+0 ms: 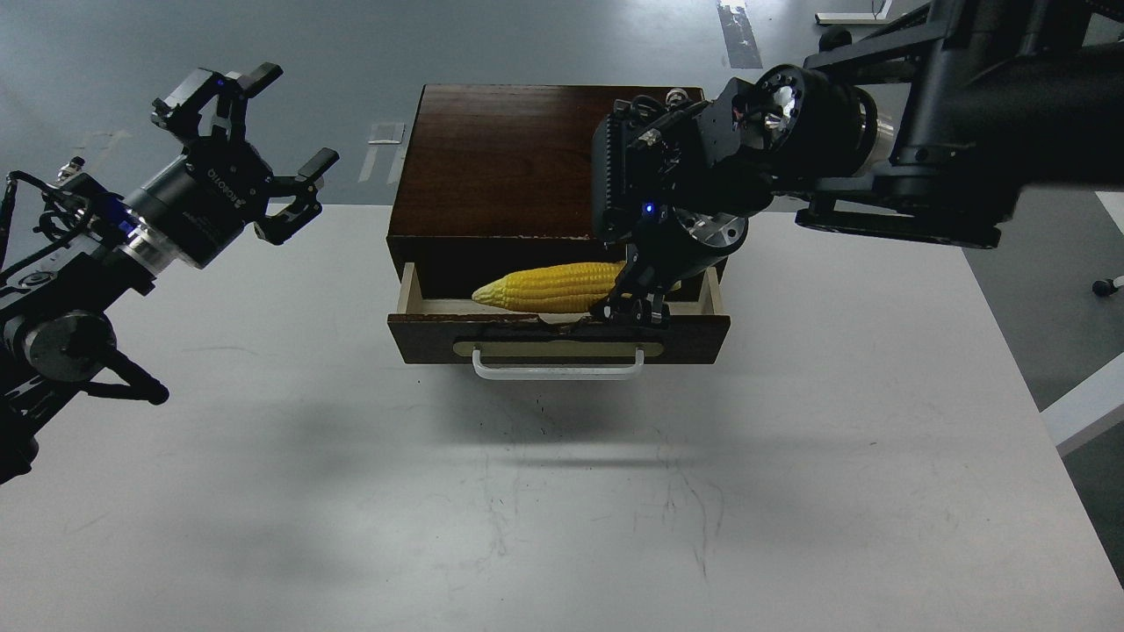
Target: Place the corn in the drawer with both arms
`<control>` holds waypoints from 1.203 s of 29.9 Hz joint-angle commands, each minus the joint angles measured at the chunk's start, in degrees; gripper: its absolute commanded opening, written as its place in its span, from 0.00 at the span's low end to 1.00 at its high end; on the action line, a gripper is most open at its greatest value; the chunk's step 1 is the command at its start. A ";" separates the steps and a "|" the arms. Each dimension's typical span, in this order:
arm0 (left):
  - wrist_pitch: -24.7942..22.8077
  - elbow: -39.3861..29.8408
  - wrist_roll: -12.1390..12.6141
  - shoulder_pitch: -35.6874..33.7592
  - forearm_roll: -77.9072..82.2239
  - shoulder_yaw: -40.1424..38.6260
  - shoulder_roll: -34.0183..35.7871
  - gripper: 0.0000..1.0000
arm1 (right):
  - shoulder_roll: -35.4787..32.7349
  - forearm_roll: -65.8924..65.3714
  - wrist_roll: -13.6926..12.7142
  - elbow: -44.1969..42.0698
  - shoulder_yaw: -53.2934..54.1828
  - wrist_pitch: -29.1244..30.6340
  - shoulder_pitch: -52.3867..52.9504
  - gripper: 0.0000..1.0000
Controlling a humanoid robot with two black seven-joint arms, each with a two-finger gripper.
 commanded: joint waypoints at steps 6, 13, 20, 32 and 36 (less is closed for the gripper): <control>0.00 0.00 0.00 0.00 0.00 0.00 -0.08 0.98 | -0.07 0.61 0.00 0.80 0.34 0.01 2.02 0.66; 0.00 0.00 0.08 0.00 0.00 -0.79 -0.08 0.98 | -1.04 3.41 0.00 2.03 3.24 0.01 5.36 0.73; 0.00 0.09 0.08 -0.18 0.00 -0.79 -0.25 0.98 | -5.17 14.41 0.00 1.86 5.18 0.01 8.88 0.78; 0.00 0.09 0.00 -0.09 0.00 -1.40 -1.66 0.98 | -24.04 55.16 0.00 1.59 12.71 0.27 -3.30 0.92; 0.00 0.09 -0.09 -0.09 0.00 -1.58 -2.01 0.98 | -30.64 60.45 0.00 1.33 22.72 -0.43 -16.22 0.92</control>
